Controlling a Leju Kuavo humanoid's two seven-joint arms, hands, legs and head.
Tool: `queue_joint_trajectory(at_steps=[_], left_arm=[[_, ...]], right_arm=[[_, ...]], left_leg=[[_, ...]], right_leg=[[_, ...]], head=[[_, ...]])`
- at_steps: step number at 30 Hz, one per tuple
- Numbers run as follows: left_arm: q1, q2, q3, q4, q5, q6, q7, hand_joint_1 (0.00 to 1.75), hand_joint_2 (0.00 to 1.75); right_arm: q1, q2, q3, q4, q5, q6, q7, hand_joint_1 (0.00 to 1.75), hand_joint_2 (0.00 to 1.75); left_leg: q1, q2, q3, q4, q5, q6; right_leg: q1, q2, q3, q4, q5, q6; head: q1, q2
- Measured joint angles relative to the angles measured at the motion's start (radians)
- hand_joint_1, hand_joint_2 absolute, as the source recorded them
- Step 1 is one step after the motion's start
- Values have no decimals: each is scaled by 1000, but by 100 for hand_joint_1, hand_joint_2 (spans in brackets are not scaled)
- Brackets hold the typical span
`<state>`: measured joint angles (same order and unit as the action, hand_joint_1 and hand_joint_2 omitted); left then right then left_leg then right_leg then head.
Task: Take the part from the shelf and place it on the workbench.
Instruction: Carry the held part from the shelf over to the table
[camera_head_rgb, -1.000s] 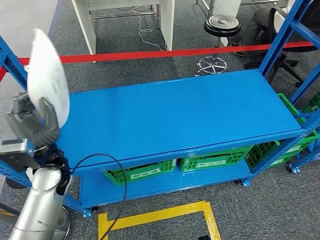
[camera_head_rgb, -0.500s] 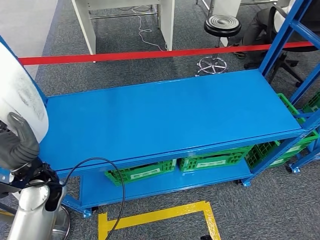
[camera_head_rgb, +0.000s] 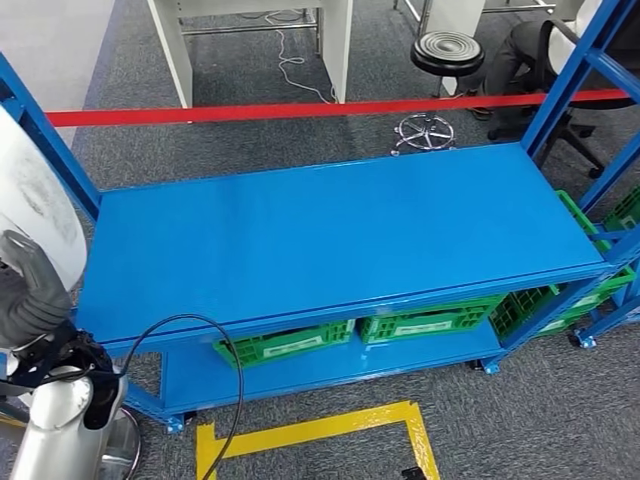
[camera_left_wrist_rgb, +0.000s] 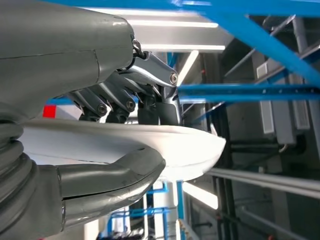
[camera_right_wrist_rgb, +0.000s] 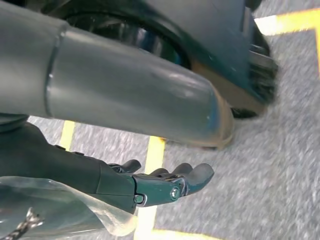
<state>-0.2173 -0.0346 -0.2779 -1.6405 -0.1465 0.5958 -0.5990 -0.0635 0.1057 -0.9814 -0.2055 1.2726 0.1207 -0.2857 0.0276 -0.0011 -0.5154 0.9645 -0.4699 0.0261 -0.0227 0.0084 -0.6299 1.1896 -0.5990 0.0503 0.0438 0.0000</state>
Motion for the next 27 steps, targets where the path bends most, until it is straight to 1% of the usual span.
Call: queue_joint_trajectory(at_steps=[1,2,3,4,5,6,7,8,9,10,11,12,14,16,18,19,20,23,24,26,27], left_arm=[[5,1,0,0,1,-4,-1,175,175],[9,2,-1,0,2,-8,-2,175,175],[11,4,-1,0,2,-13,-4,175,175],[12,5,-1,-1,2,-16,-5,175,175],[12,6,-1,-1,3,-19,-6,175,175],[12,7,-1,-3,3,-21,-8,175,175],[13,8,-1,-4,3,-23,-9,175,175],[13,9,-1,-5,3,-25,-10,175,175],[14,10,-1,-7,3,-27,-10,175,175],[14,11,-1,-8,3,-29,-11,175,175],[14,12,-1,-8,3,-30,-11,175,175],[14,13,-1,-9,3,-30,-11,175,175],[14,13,-1,-10,3,-30,-11,175,175],[14,13,-1,-10,3,-30,-11,175,175],[14,13,-1,-10,3,-30,-11,175,175],[14,13,-1,-10,3,-30,-11,175,175],[14,13,-1,-10,3,-30,-11,175,175],[15,13,-1,-10,2,-30,-11,175,175],[15,13,-1,-10,2,-30,-11,175,175],[15,14,-1,-10,2,-30,-10,175,175],[15,14,-1,-11,2,-30,-10,175,175]], right_arm=[[1,0,-2,0,-3,10,-7,0,0],[2,0,-4,0,-7,21,-13,0,0],[3,0,-7,0,-10,31,-18,0,0],[3,0,-10,0,-12,41,-21,0,0],[3,0,-13,1,-14,49,-22,0,0],[1,0,-14,2,-15,55,-24,0,0],[0,0,-16,3,-16,58,-24,0,0],[0,1,-16,4,-16,60,-24,0,0],[0,1,-17,4,-17,60,-25,0,0],[1,1,-18,4,-18,58,-24,0,0],[2,2,-20,4,-18,57,-24,0,0],[3,2,-21,5,-18,56,-24,0,0],[2,3,-22,5,-18,55,-24,0,0],[2,3,-22,5,-17,54,-24,0,0],[2,3,-23,5,-17,54,-24,0,0],[2,3,-23,5,-16,53,-23,0,0],[1,3,-23,5,-15,50,-23,0,0],[1,3,-23,5,-10,41,-16,0,0],[1,3,-22,5,-8,39,-12,0,0],[1,2,-22,5,-7,37,-8,0,0],[1,3,-22,5,-6,36,-6,0,0]], left_leg=[[0,1,0,2,-2,-1],[0,1,0,4,-5,-3],[1,0,0,9,-9,-7],[3,0,0,16,-15,-12],[3,-1,-1,24,-22,-19],[3,-2,-4,35,-29,-27],[1,-2,-8,42,-34,-35],[0,-2,-12,47,-37,-40],[-1,-2,-14,48,-37,-40],[-1,-2,-14,46,-35,-37],[-1,-3,-14,44,-34,-31],[-2,-3,-13,43,-32,-25],[-2,-2,-12,41,-28,-18],[-1,-2,-11,38,-26,-15],[0,-2,-11,35,-26,-15],[0,-2,-11,35,-26,-17],[1,-2,-11,34,-26,-21],[3,-2,-12,33,-26,-45],[3,-2,-12,32,-26,-51],[2,-2,-13,36,-27,-53],[0,-2,-15,40,-28,-48]], right_leg=[[-1,0,-31,48,-5,4],[-3,-1,-47,63,8,7],[-4,-1,-46,39,39,9],[-6,-3,-27,-19,82,12],[-6,-3,-3,-78,111,14],[-7,-3,20,-130,129,12],[-6,-2,33,-158,132,6],[-5,0,37,-164,125,-3],[-6,2,38,-167,125,-11],[-6,2,35,-165,126,-17],[-7,3,35,-166,127,-19],[-7,4,34,-166,127,-19],[-5,6,34,-166,127,-22],[-2,5,34,-166,125,-26],[1,5,34,-166,125,-30],[3,4,34,-165,125,-31],[3,4,34,-165,125,-32],[4,3,34,-165,125,-33],[4,2,34,-165,125,-33],[0,2,36,-167,128,-31],[-3,2,37,-170,131,-28]], head=[[1,0],[1,0],[1,0],[1,0],[2,0],[4,0],[4,0],[3,0],[2,0],[-1,0],[-3,0],[-4,0],[-7,0],[-7,0],[-7,0],[-7,0],[-7,0],[-7,0],[-6,0],[-6,0],[-7,0]])
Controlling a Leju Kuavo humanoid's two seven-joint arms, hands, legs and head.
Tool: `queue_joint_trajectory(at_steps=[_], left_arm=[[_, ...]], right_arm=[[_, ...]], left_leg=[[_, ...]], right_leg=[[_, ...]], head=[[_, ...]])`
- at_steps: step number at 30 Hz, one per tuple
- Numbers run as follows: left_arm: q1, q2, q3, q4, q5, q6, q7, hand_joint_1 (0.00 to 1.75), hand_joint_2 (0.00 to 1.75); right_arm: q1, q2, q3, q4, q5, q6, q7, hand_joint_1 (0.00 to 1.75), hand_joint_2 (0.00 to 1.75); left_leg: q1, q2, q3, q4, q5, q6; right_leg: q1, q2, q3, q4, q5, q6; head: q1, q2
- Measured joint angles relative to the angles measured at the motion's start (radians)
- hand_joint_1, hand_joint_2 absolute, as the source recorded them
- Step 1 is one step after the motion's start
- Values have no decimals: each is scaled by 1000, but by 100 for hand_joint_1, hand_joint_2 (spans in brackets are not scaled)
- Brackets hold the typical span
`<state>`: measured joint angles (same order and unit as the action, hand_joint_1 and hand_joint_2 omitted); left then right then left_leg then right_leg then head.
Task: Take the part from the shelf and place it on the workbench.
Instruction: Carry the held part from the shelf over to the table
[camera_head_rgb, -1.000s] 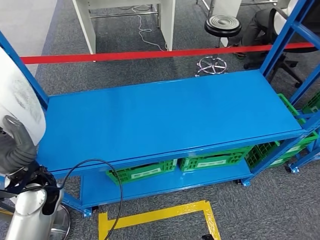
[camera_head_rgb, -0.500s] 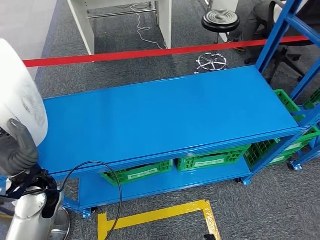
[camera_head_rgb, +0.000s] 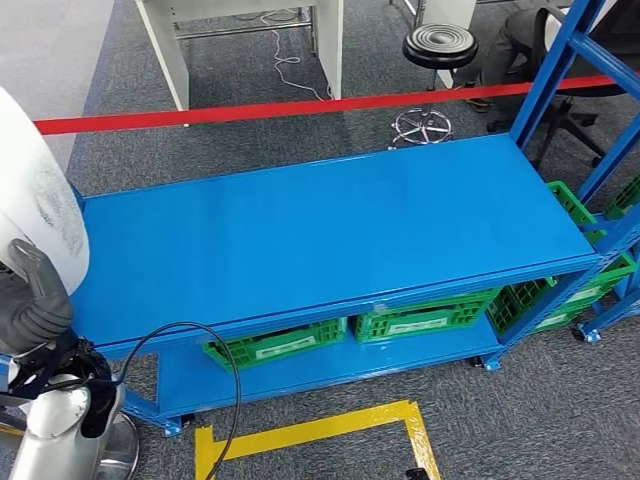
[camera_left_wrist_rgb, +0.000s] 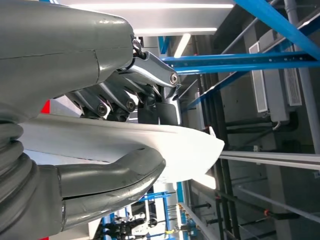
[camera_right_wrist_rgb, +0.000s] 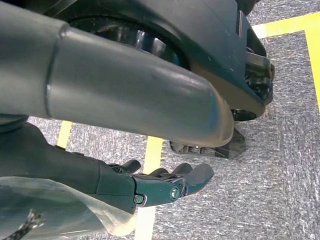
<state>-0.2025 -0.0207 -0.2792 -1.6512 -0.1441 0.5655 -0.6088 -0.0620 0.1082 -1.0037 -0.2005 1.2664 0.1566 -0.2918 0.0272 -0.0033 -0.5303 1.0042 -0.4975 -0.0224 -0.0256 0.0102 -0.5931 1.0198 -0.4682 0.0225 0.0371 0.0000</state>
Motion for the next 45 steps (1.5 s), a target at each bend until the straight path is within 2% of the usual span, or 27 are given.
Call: queue_joint_trajectory(at_steps=[2,4,6,8,9,10,12,14,17,19,20,22,23,24,25,26,28,29,31,34,36,38,39,40,41,43,45], left_arm=[[0,0,0,-4,0,0,0,175,175],[-2,-2,-1,-8,0,0,1,175,175],[-2,-3,-2,-9,0,1,1,175,175],[3,-3,-2,-9,1,2,2,175,175],[5,-3,-2,-9,1,2,3,175,175],[6,-3,-2,-9,2,1,3,175,175],[6,-3,-2,-9,3,1,5,175,175],[4,-2,-2,-10,4,2,9,175,175],[2,-1,-3,-11,3,5,15,175,175],[0,-1,-3,-11,3,10,17,175,175],[-1,-1,-3,-12,3,13,17,175,175],[0,-1,-4,-12,3,22,18,175,175],[3,-1,-4,-12,4,28,19,175,175],[5,-1,-4,-12,6,33,22,175,175],[6,-1,-4,-12,8,38,25,175,175],[7,-1,-4,-12,11,42,28,175,175],[7,-2,-4,-14,15,50,32,175,175],[6,-2,-4,-15,17,52,33,175,175],[7,-3,-4,-17,19,53,34,175,175],[7,-5,-4,-21,20,52,35,175,175],[7,-8,-3,-23,19,52,35,175,175],[8,-10,-3,-24,19,51,36,175,175],[9,-10,-3,-24,19,51,36,175,175],[9,-10,-3,-24,19,51,36,175,175],[9,-11,-3,-24,18,50,36,175,175],[8,-11,-3,-24,16,49,37,175,175],[6,-11,-4,-24,15,46,37,175,175]], right_arm=[[0,0,0,0,1,-5,2,0,0],[-1,0,0,0,2,-13,3,0,0],[0,-1,0,0,2,-20,6,0,0],[1,-1,0,0,4,-28,13,0,0],[2,-2,0,0,5,-36,17,0,0],[2,-2,0,0,8,-46,23,0,0],[1,-3,0,-1,12,-69,32,0,0],[-2,-3,0,0,16,-93,52,0,0],[-3,-2,0,-1,14,-133,105,0,0],[-2,-3,-1,-2,10,-156,129,0,0],[-3,-4,-1,-3,8,-170,141,0,0],[-3,-5,-6,-5,-1,-200,165,0,0],[-3,-7,-10,-6,-7,-215,178,0,0],[-3,-8,-16,-8,-15,-229,189,0,0],[-2,-10,-24,-10,-23,-243,198,0,0],[-2,-12,-31,-12,-31,-256,204,0,0],[-3,-15,-44,-17,-42,-282,210,0,0],[-3,-16,-50,-19,-45,-291,210,0,0],[-4,-19,-60,-21,-47,-301,213,0,0],[-4,-25,-70,-23,-48,-303,220,0,0],[-5,-29,-75,-24,-48,-302,223,0,0],[-5,-33,-78,-24,-50,-301,226,0,0],[-4,-35,-79,-24,-51,-300,227,0,0],[-3,-37,-82,-24,-52,-300,228,0,0],[-3,-39,-85,-24,-54,-299,228,0,0],[-5,-46,-90,-25,-58,-298,228,0,0],[-8,-55,-96,-27,-64,-288,227,0,0]], left_leg=[[-1,2,5,-12,8,16],[4,6,22,-50,29,33],[7,10,31,-71,41,40],[9,12,31,-70,40,39],[11,12,31,-68,38,36],[15,11,31,-64,34,30],[25,10,28,-42,18,10],[27,8,18,-11,-1,-11],[25,6,9,5,-7,-25],[27,7,-2,33,-28,-26],[25,7,-21,75,-53,-25],[18,7,-86,211,-113,-18],[14,7,-118,273,-131,-13],[10,7,-138,306,-132,-6],[5,6,-141,302,-113,3],[-1,6,-128,261,-78,14],[-14,6,-82,139,-9,38],[-20,6,-65,91,6,45],[-27,5,-56,55,6,50],[-23,4,-51,33,16,54],[-20,6,-48,24,23,60],[-21,6,-50,24,25,63],[-22,7,-51,24,25,64],[-23,7,-51,24,25,64],[-24,6,-50,24,25,64],[-25,6,-49,25,25,63],[-27,6,-53,29,25,57]], right_leg=[[-4,-1,4,-12,7,11],[-1,-2,-4,2,-7,18],[-1,-3,-48,94,-57,23],[-6,-3,-104,206,-98,33],[-9,-4,-114,224,-94,39],[-13,-5,-105,203,-72,45],[-22,-8,-47,88,-14,61],[-24,-5,-6,17,-1,55],[-20,0,-9,28,-16,20],[-18,0,-10,32,-17,7],[-16,0,-10,31,-17,1],[-10,-1,-9,31,-19,-6],[-5,-1,-9,31,-19,-9],[-1,-1,-8,31,-20,-12],[3,0,-6,31,-21,-13],[7,1,-4,31,-21,-14],[13,1,-3,31,-22,-14],[14,1,-5,31,-21,-12],[13,-1,-12,29,-16,-2],[11,-3,-19,33,-23,13],[11,-4,-55,108,-70,19],[11,-5,-112,233,-127,24],[12,-5,-131,275,-138,26],[12,-5,-132,280,-130,26],[12,-5,-114,248,-105,25],[13,-5,-42,114,-44,17],[16,-4,9,19,-21,7]], head=[[-3,0],[-2,0],[4,0],[6,0],[6,0],[6,0],[7,0],[10,0],[5,0],[0,0],[-3,0],[-7,0],[-7,0],[-7,0],[-7,0],[-7,0],[-7,0],[-7,0],[-9,0],[-9,0],[-4,0],[0,0],[0,0],[1,0],[1,0],[1,0],[0,0]])
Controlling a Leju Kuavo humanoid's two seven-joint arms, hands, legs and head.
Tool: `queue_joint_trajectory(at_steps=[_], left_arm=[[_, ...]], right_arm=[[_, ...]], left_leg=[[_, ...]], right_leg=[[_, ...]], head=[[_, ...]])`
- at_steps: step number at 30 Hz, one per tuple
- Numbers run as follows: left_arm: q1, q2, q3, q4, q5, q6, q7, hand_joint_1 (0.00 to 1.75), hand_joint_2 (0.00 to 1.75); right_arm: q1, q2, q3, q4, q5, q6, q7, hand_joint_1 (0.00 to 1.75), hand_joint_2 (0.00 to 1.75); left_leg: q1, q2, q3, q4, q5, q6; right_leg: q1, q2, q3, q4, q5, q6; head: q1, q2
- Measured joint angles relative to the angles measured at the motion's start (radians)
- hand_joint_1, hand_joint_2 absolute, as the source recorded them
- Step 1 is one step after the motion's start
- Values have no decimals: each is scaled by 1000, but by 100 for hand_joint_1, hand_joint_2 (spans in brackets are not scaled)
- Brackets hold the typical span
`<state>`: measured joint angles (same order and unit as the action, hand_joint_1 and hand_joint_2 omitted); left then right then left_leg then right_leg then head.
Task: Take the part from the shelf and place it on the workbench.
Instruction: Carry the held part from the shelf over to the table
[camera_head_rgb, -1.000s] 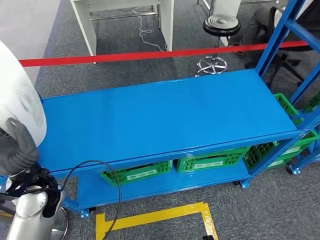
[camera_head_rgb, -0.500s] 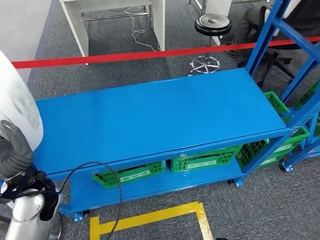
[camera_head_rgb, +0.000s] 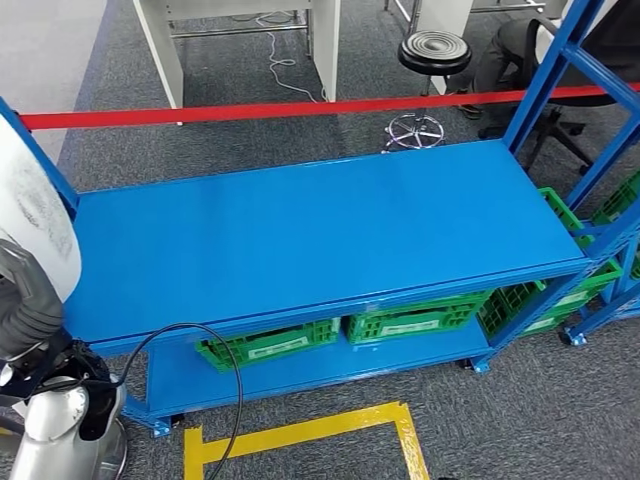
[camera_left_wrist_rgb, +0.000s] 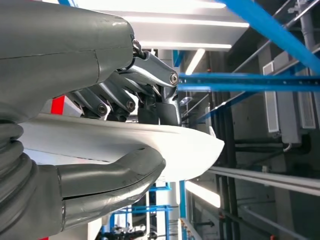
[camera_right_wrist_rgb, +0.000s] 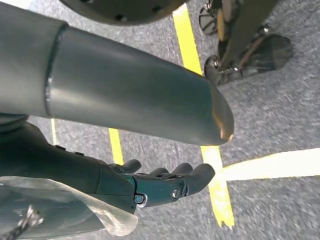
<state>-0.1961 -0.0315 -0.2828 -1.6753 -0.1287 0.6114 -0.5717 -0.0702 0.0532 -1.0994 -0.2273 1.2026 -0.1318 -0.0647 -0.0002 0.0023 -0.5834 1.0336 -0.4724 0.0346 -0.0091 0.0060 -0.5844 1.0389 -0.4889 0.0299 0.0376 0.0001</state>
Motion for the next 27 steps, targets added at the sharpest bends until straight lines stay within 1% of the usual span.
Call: queue_joint_trajectory(at_steps=[2,3,4,5,6,8,9,10,11,12,13,14,15,16,18,19,20,21,23,24,25,26,27], left_arm=[[-2,0,0,0,1,-6,0,175,175],[-3,-1,0,-1,2,-9,0,175,175],[-5,-1,-1,-1,2,-11,0,175,175],[-8,-1,-1,-1,3,-12,0,175,175],[-10,-1,-1,-1,3,-12,0,175,175],[-11,-1,-1,-1,3,-12,0,175,175],[-10,-1,-1,-1,3,-12,0,175,175],[-9,-1,-1,-1,3,-12,0,175,175],[-9,-1,-1,-1,3,-12,0,175,175],[-9,-1,-1,-1,3,-12,0,175,175],[-10,-1,-1,-1,3,-11,0,175,175],[-11,-1,-1,-1,3,-11,0,175,175],[-12,-2,-1,-1,3,-11,0,175,175],[-13,-2,-1,-1,3,-11,0,175,175],[-13,-3,-2,-1,3,-9,0,175,175],[-14,-3,-2,-1,2,-8,0,175,175],[-15,-4,-2,-1,1,-6,-1,175,175],[-16,-5,-2,-1,0,-4,-1,175,175],[-17,-7,-4,-1,-4,1,-3,175,175],[-17,-7,-5,-1,-5,4,-3,175,175],[-16,-8,-6,-1,-8,7,-3,175,175],[-16,-8,-6,0,-11,10,-4,175,175],[-16,-8,-7,0,-16,13,-5,175,175]], right_arm=[[0,-9,-6,0,-4,23,4,0,0],[1,-13,-9,0,-6,36,8,0,0],[2,-17,-11,-1,-6,49,11,0,0],[2,-21,-12,-1,-6,58,12,0,0],[2,-23,-13,-1,-6,64,13,0,0],[2,-27,-14,-2,-6,70,14,0,0],[2,-27,-14,-2,-6,73,16,0,0],[2,-27,-14,-2,-6,74,18,0,0],[3,-28,-15,-2,-6,75,20,0,0],[3,-28,-15,-2,-6,76,22,0,0],[3,-28,-15,-2,-6,77,23,0,0],[2,-29,-15,-2,-6,77,24,0,0],[2,-29,-16,-2,-5,77,25,0,0],[2,-30,-16,-2,-5,78,25,0,0],[2,-31,-19,-2,-3,79,26,0,0],[3,-32,-20,-2,-2,80,27,0,0],[3,-32,-21,-2,1,80,27,0,0],[2,-32,-21,-2,3,81,28,0,0],[2,-31,-21,-2,7,84,29,0,0],[2,-31,-21,-2,9,86,29,0,0],[3,-30,-21,-1,10,87,29,0,0],[3,-30,-21,-1,11,87,28,0,0],[3,-30,-21,-1,11,87,26,0,0]], left_leg=[[-2,0,-3,2,2,-9],[-1,0,-4,2,2,-13],[-1,-1,-6,9,-6,-17],[0,-1,-15,32,-24,-23],[2,-2,-32,74,-52,-28],[8,-1,-82,199,-115,-38],[10,-1,-101,249,-133,-42],[12,-1,-107,268,-132,-44],[14,-1,-95,248,-111,-45],[16,-1,-68,194,-77,-45],[18,-1,-36,127,-46,-45],[18,-2,-8,66,-23,-45],[16,-3,8,27,-12,-42],[14,-4,12,10,-12,-38],[12,-5,8,5,-9,-26],[12,-4,7,3,-5,-18],[13,-2,5,0,-1,-9],[14,-1,3,-3,4,-2],[10,1,-8,-3,11,9],[7,1,-13,-3,15,12],[3,2,-19,-3,19,14],[0,2,-24,-2,23,15],[-3,1,-27,-2,27,15]], right_leg=[[3,1,10,-17,0,-8],[1,1,10,-20,2,-13],[-1,0,11,-23,5,-18],[-4,-1,12,-26,8,-23],[-7,-2,13,-28,10,-27],[-7,-2,12,-28,10,-29],[-7,-2,12,-27,11,-30],[-8,-2,11,-27,11,-29],[-9,-2,12,-26,11,-29],[-10,-1,13,-26,11,-28],[-11,-1,13,-25,11,-25],[-10,0,12,-23,12,-21],[-9,0,8,-21,13,-14],[-8,1,4,-20,16,-8],[-9,0,-1,-22,21,5],[-10,0,-5,-18,15,9],[-11,0,-14,-1,-2,12],[-11,-1,-29,33,-30,14],[-11,-1,-78,158,-105,15],[-11,-1,-99,216,-131,16],[-11,-1,-108,250,-140,15],[-10,-1,-94,239,-127,12],[-9,-1,-62,192,-100,8]], head=[[-1,0],[0,0],[-2,0],[-4,0],[-6,0],[-10,0],[-10,0],[-10,0],[-10,0],[-10,0],[-10,0],[-10,0],[-10,0],[-9,0],[-8,0],[-8,0],[-7,0],[-5,0],[-2,0],[-1,0],[-1,0],[-1,0],[-1,0]])
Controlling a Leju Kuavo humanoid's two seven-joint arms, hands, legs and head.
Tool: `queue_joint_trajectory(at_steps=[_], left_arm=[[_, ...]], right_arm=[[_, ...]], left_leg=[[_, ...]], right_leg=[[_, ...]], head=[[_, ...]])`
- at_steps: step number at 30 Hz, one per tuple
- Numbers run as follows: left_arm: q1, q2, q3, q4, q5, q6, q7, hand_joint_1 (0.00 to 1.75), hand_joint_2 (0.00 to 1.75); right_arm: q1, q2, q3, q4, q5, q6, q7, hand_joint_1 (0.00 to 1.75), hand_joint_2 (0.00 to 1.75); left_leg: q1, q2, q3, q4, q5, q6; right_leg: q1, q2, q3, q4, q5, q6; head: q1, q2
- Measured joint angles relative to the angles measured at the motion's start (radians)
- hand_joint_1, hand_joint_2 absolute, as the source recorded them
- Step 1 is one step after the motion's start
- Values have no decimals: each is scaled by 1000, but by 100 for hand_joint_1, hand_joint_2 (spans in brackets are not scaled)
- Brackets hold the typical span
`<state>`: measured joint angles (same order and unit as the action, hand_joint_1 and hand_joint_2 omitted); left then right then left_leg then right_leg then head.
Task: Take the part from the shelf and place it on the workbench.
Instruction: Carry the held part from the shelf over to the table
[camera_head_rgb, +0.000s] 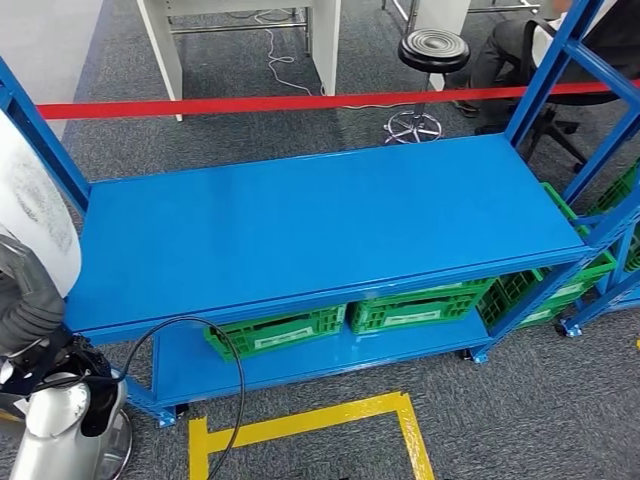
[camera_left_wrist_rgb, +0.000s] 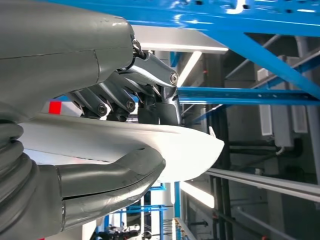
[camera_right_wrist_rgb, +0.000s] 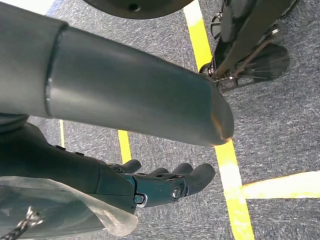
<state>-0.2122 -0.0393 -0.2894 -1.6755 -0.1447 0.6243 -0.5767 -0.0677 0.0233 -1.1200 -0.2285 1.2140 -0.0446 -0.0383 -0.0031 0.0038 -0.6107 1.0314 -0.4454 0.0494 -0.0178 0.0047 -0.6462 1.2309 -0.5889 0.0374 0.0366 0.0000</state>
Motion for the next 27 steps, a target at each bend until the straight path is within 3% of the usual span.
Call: queue_joint_trajectory(at_steps=[2,4,6,8,9,11,13,14,15,17,19,22,23,25,27], left_arm=[[-1,-1,0,0,-9,6,-2,175,175],[-2,-2,0,0,-13,10,-2,175,175],[-3,-2,-1,0,-14,11,-3,175,175],[-3,-2,-2,0,-16,14,-3,175,175],[-2,-2,-2,0,-17,16,-4,175,175],[0,-2,-2,0,-21,21,-5,175,175],[4,-1,-2,0,-24,26,-6,175,175],[5,-1,-2,0,-25,28,-6,175,175],[6,-1,-2,0,-27,30,-7,175,175],[6,0,-2,0,-30,31,-8,175,175],[6,0,-2,0,-31,32,-9,175,175],[8,1,-2,0,-32,33,-10,175,175],[8,1,-2,0,-32,33,-11,175,175],[7,0,-2,0,-32,33,-12,175,175],[8,0,-2,0,-33,33,-12,175,175]], right_arm=[[-3,0,0,0,0,0,-3,0,0],[-6,-1,0,-1,0,0,-4,0,0],[-6,0,0,-1,1,0,-6,0,0],[-5,2,0,-1,1,1,-7,0,0],[-6,3,0,0,1,1,-8,0,0],[-6,4,0,0,2,1,-9,0,0],[-4,4,0,0,3,1,-9,0,0],[-3,4,0,0,4,0,-8,0,0],[-3,4,0,0,5,0,-8,0,0],[-2,6,0,0,7,0,-7,0,0],[-3,7,0,0,8,0,-7,0,0],[-3,6,0,0,9,0,-6,0,0],[-2,6,0,0,9,0,-6,0,0],[-2,7,0,0,9,0,-6,0,0],[-2,7,0,0,9,0,-7,0,0]], left_leg=[[-4,0,-5,0,7,-4],[-4,0,-8,1,15,-14],[-3,1,-10,-1,23,-26],[-1,-1,-18,15,4,-40],[1,-3,-28,44,-27,-46],[7,-4,-59,156,-114,-59],[13,-4,-77,255,-163,-67],[15,-3,-67,262,-160,-70],[17,-3,-40,231,-139,-71],[19,-3,45,99,-90,-69],[16,-5,97,4,-73,-61],[13,-6,93,-16,-67,-40],[14,-5,89,-18,-61,-30],[15,-2,76,-22,-47,-12],[12,-1,58,-21,-34,-4]], right_leg=[[5,0,91,-143,45,-12],[11,0,138,-221,57,-17],[14,0,133,-229,64,-20],[10,-4,127,-237,76,-32],[7,-6,124,-241,85,-38],[5,-9,112,-241,98,-44],[5,-10,95,-239,109,-43],[5,-10,87,-237,114,-42],[4,-10,81,-235,118,-39],[4,-9,71,-228,123,-33],[6,-9,63,-223,129,-23],[5,-8,55,-223,138,-2],[4,-8,48,-215,128,3],[2,-7,15,-142,66,9],[2,-7,-33,-13,-11,12]], head=[[-1,0],[-2,0],[-2,0],[-4,0],[-6,0],[-11,0],[-12,0],[-12,0],[-12,0],[-12,0],[-12,0],[-11,0],[-10,0],[-7,0],[-4,0]])
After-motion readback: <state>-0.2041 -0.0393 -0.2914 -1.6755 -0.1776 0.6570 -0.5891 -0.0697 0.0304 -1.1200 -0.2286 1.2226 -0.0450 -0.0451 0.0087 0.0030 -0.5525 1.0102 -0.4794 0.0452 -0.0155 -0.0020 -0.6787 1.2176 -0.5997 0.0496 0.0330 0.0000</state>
